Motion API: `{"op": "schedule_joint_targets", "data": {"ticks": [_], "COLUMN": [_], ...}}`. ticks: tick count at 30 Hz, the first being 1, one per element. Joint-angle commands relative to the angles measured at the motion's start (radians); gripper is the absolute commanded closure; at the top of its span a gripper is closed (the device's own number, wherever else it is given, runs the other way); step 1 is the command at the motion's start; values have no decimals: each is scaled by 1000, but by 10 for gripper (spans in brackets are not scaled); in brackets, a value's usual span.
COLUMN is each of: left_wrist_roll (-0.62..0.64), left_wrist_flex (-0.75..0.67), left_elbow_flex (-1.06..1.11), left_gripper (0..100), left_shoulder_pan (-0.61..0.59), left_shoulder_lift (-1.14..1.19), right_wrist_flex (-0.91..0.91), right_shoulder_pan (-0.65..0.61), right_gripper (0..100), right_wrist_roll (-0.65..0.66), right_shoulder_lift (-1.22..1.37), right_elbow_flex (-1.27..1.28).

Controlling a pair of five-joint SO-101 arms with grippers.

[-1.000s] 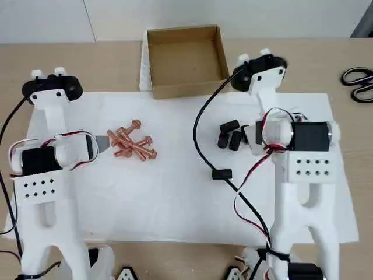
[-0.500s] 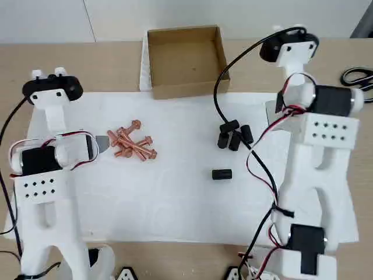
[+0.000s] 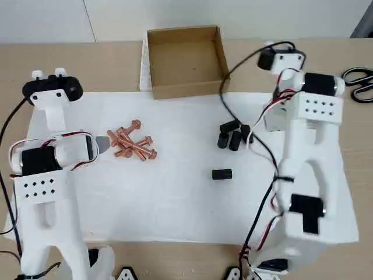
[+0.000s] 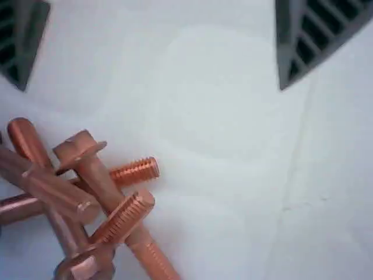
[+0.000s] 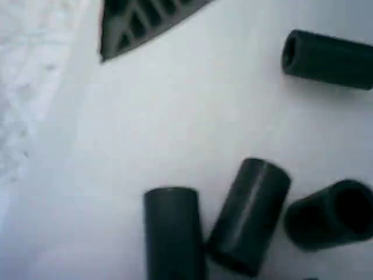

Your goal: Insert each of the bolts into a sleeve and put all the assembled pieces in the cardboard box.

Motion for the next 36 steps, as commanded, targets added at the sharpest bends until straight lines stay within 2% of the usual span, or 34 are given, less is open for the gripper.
{"op": "schedule_joint_targets", "data": {"ticks": [1, 6, 12, 20, 27, 36], "left_wrist_roll": [-6, -6, -6, -6, -6, -6], "left_wrist_flex": [-3, -3, -3, -2, 3, 3], "left_elbow_flex": [-31, -24, -22, -22, -22, -22], "left_gripper": [739, 739, 739, 739, 739, 739], "left_shoulder_pan": [2, 2, 2, 2, 2, 2], "left_shoulder_lift": [0, -2, 0, 0, -3, -3], "right_wrist_flex": [-61, -18, 56, 104, 119, 111], "right_shoulder_pan": [65, 131, 119, 104, 88, 44], "right_gripper": [757, 757, 757, 757, 757, 757], "right_wrist_roll": [-11, -15, -12, -12, -17, -12], "right_shoulder_lift": [96, 234, 251, 249, 173, -387], "right_elbow_flex": [-66, -370, -755, -1026, -879, -224]}}
